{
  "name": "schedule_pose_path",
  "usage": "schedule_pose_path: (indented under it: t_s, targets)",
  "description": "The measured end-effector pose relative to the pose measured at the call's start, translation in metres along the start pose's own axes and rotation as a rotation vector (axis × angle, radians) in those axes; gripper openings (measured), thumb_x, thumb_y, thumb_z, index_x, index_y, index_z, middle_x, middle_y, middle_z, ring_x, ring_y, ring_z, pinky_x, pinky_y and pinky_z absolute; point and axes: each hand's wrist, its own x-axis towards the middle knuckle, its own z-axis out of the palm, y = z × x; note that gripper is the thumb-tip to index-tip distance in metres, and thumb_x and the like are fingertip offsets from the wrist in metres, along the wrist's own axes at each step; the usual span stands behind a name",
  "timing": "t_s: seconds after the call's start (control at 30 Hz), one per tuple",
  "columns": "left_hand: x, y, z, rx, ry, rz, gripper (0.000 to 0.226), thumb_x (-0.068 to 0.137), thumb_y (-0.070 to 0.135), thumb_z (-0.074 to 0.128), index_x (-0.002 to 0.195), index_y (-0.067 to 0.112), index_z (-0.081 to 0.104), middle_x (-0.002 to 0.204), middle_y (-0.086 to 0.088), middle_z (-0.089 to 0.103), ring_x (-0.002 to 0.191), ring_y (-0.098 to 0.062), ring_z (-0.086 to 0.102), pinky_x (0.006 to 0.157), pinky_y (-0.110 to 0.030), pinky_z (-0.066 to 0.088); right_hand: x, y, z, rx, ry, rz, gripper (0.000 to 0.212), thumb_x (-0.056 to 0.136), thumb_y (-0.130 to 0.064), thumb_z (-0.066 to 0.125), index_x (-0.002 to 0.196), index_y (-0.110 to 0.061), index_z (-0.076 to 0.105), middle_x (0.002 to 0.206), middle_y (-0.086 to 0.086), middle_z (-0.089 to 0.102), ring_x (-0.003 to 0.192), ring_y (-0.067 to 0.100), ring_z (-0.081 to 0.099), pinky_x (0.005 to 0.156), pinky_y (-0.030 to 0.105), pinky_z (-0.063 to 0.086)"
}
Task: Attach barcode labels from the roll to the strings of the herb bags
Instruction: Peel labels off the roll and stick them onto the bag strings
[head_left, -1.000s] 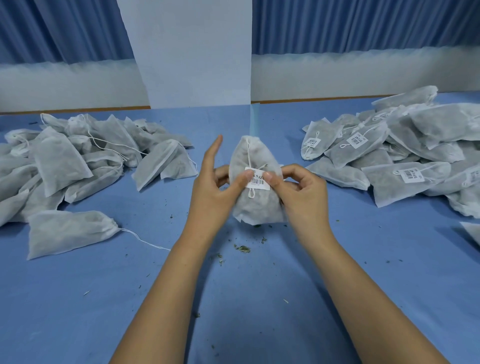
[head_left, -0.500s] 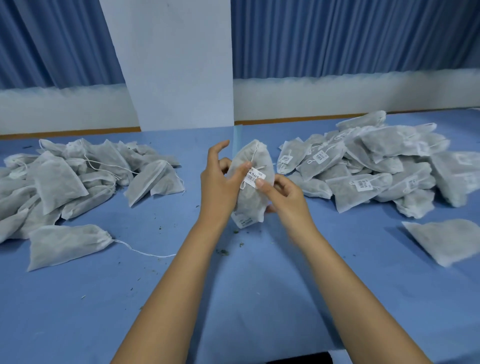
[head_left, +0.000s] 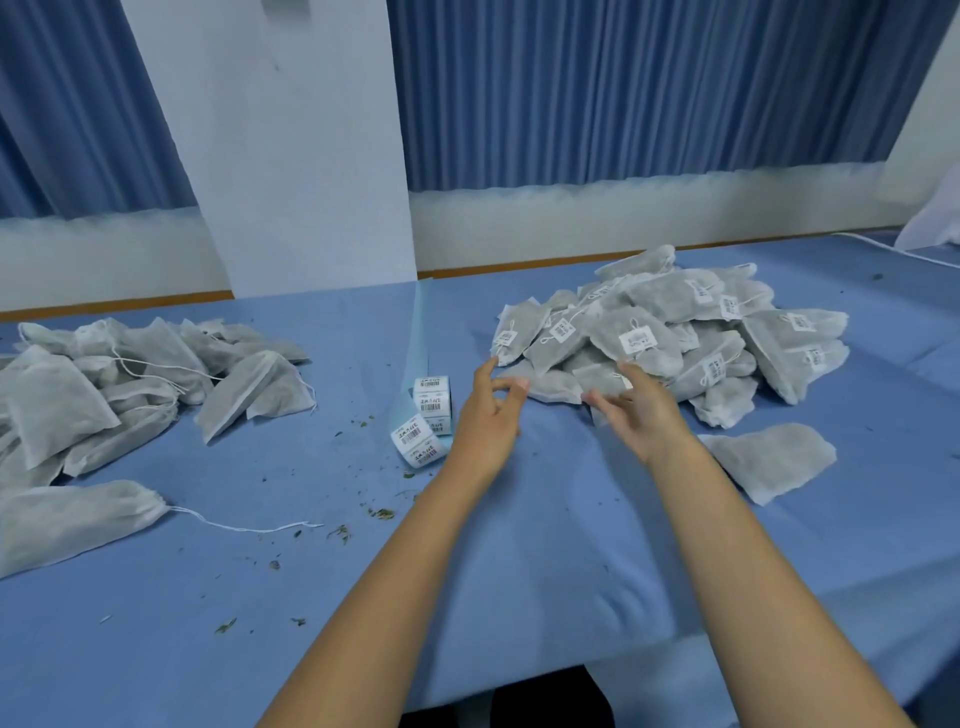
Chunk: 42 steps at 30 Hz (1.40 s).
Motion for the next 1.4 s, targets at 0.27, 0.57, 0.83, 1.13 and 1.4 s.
schedule_pose_path:
  t_s: [0.27,0.57,0.83,1.13,1.4]
  targets:
    - [-0.014,-0.002,-0.010,0.092,-0.083,0.045,0.034,0.103,0.025,0.044,0.134,0.012,0.053,0.129,-0.006,0.059,0.118,-0.018,0.056,0.103,-0.038,0.045,-0.033,0.053,0.037,-0.156,-0.123,-0.024,0.019,0.093,0.005,0.039,0.100,0.011,0.056,0.095,0.022,0.059,0.087,0.030,0.063,0.088,0.027,0.053]
    - [-0.021,-0.019,-0.107,0.125,0.217,0.141,0.030,0.102,0.010,0.039,0.110,0.013,0.067,0.112,-0.004,0.067,0.108,-0.017,0.058,0.098,-0.028,0.044,-0.086,0.122,0.153,-0.294,-0.321,-0.127,0.018,0.091,0.004,0.043,0.086,0.001,0.060,0.086,0.018,0.061,0.082,0.023,0.059,0.072,0.030,0.045]
    - [-0.040,-0.059,-0.234,0.398,0.447,0.056,0.025,0.100,0.013,0.043,0.112,0.009,0.065,0.111,-0.003,0.064,0.107,-0.019,0.056,0.087,-0.014,0.037,-0.101,0.220,0.246,-0.529,-0.446,-0.121,0.011,0.087,-0.004,0.053,0.088,-0.002,0.064,0.091,0.012,0.068,0.081,0.019,0.062,0.070,0.023,0.047]
    - [-0.037,-0.112,-0.372,1.147,0.787,-0.458,0.054,0.095,0.052,0.042,0.147,0.040,0.033,0.159,-0.012,0.017,0.144,-0.037,0.012,0.110,-0.065,0.010,-0.034,0.256,0.301,-0.970,-0.435,-0.339,0.077,0.083,-0.039,0.071,0.147,-0.027,0.032,0.159,0.008,0.006,0.146,0.027,0.009,0.117,0.046,0.017]
    - [0.010,-0.134,-0.434,0.956,0.554,-0.571,0.055,0.096,0.059,0.031,0.148,0.049,0.021,0.159,-0.011,0.016,0.144,-0.042,0.011,0.110,-0.068,0.015,-0.002,0.287,0.341,-1.152,-0.523,-0.417,0.055,0.078,-0.045,0.072,0.129,-0.034,0.054,0.137,-0.003,0.051,0.130,0.022,0.041,0.109,0.045,0.027]
